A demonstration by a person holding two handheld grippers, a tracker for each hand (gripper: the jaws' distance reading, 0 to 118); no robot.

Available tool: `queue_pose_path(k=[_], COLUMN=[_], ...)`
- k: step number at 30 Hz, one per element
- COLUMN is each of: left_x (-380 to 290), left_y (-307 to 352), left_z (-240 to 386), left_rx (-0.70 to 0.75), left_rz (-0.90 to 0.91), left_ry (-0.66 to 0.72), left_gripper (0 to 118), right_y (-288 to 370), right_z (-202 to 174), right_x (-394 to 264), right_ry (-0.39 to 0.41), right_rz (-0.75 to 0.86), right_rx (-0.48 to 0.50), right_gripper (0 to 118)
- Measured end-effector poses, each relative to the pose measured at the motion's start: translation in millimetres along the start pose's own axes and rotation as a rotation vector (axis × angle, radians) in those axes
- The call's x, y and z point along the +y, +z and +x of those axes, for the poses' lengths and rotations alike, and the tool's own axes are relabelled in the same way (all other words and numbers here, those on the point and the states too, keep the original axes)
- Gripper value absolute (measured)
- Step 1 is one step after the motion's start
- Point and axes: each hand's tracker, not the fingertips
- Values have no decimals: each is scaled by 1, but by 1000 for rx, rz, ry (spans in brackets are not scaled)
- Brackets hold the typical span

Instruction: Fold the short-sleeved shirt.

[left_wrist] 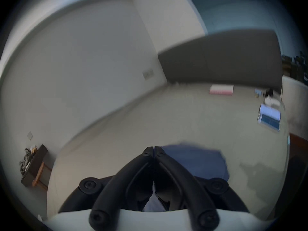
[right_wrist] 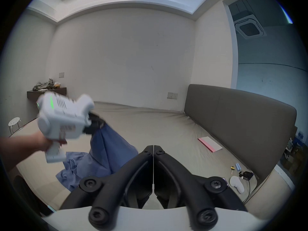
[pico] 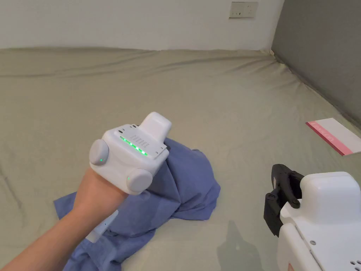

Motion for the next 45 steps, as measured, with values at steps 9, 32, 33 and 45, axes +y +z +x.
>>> queue_pose_path(k=[9,32,33,45], left_x=[-70,-47,-49,-61], left_y=[-33,291,297,315], left_z=[-15,-90,-86,-62], left_rx=[28,362,383,446], left_rz=[-215,384,389,418], left_ry=[188,401,395,357], left_gripper=[72,102,80,0], right_y=[-18,31,33,50], right_z=[-8,-87,-91,-114], right_x=[-13,75,76,76], right_ry=[12,122,120,144], right_rz=[-60,175,181,210], right_rx=[20,141,148,164], right_gripper=[2,3,3,2])
